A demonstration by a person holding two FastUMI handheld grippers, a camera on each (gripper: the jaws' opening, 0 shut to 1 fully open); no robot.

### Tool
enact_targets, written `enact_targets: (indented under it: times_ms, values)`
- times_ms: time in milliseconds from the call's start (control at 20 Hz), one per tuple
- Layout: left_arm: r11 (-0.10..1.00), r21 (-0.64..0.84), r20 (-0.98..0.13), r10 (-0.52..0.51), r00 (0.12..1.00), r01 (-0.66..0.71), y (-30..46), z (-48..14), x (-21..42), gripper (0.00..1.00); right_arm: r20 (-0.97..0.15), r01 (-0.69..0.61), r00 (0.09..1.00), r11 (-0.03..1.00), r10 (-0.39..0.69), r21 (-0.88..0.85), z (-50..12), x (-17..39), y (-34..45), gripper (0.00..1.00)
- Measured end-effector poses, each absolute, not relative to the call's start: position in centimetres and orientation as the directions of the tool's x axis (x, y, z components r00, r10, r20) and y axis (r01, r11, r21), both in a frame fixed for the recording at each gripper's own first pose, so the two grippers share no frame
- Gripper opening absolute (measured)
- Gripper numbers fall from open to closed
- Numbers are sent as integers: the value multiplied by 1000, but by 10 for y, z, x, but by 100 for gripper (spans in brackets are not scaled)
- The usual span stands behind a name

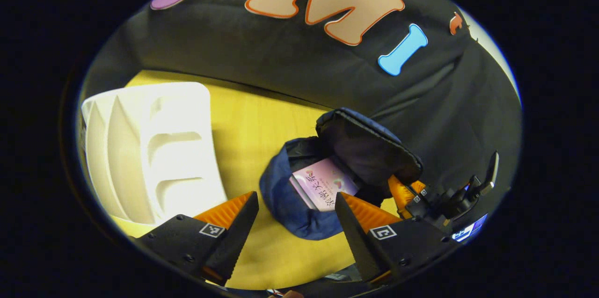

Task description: Open the schoolbag, grab two books from the bookshelf and put them into the schoolbag.

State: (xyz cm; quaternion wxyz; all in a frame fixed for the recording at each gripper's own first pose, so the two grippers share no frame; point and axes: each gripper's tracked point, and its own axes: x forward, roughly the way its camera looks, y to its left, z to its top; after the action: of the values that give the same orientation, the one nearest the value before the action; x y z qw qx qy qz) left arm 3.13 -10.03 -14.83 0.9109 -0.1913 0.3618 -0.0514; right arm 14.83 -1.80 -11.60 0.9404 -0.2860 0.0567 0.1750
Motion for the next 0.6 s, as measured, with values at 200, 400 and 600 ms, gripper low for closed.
enact_targets:
  times_ms: [200,400,600]
  values:
    - [938,-325,-662,-134,737,-121,-38,-114,5,96,-209,-368,930,766,303,-527,-118,148,-18,5]
    - [945,-246,-672,-6,741,-215,37,-89,-18,96,-206,-367,930,759,304,-538,-118,147,-18,5]
    - [926,-147,-682,160,714,-348,113,-71,-45,96,-206,-369,929,758,306,-537,-119,148,-17,5]
